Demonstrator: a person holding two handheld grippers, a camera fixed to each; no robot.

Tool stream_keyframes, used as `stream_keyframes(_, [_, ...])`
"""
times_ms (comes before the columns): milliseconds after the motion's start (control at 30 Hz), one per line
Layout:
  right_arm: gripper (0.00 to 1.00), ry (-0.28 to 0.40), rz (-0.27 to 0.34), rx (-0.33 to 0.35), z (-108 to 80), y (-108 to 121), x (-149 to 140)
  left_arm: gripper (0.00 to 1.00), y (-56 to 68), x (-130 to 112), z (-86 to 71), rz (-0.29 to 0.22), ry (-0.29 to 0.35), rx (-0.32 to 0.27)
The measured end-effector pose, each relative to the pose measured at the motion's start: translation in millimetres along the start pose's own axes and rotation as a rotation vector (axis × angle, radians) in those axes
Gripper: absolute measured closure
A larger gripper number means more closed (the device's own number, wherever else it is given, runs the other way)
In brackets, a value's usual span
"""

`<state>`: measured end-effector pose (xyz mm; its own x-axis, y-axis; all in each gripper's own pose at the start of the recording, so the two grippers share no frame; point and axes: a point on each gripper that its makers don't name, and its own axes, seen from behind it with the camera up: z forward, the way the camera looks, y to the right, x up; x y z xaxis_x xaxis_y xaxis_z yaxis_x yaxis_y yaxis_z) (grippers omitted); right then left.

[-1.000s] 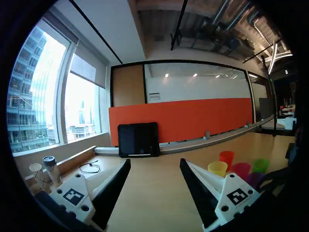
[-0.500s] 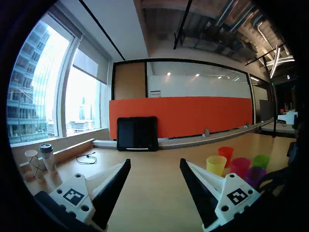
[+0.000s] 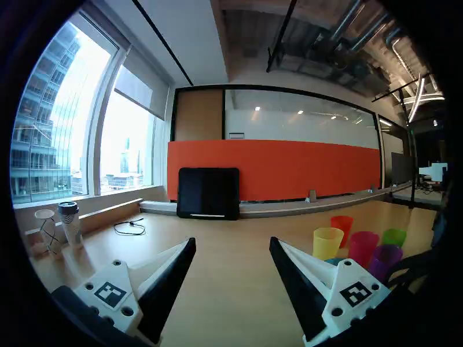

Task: Pour water

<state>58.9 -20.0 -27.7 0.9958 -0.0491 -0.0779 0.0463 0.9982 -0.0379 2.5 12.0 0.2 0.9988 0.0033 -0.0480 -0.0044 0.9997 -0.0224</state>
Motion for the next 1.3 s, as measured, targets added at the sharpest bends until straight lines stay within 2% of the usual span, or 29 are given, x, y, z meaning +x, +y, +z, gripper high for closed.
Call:
stream_keyframes(467, [0.00, 0.011, 0.001, -0.004, 0.6, 2.2, 10.6, 0.06, -1.3, -7.5, 0.1, 0.003, -0.021, -0.001])
stream_keyframes(800, [0.00, 0.007, -0.005, 0.009, 1.0, -2.6, 7.6, 0.06, -0.3, -8.1, 0.5, 0.006, -0.022, -0.004])
stream_keyframes(1300, [0.00, 0.049, -0.013, 0.029, -3.8, -4.7, 2.3, 0.05, -1.5, -8.5, -0.4, 0.007, -0.023, -0.004])
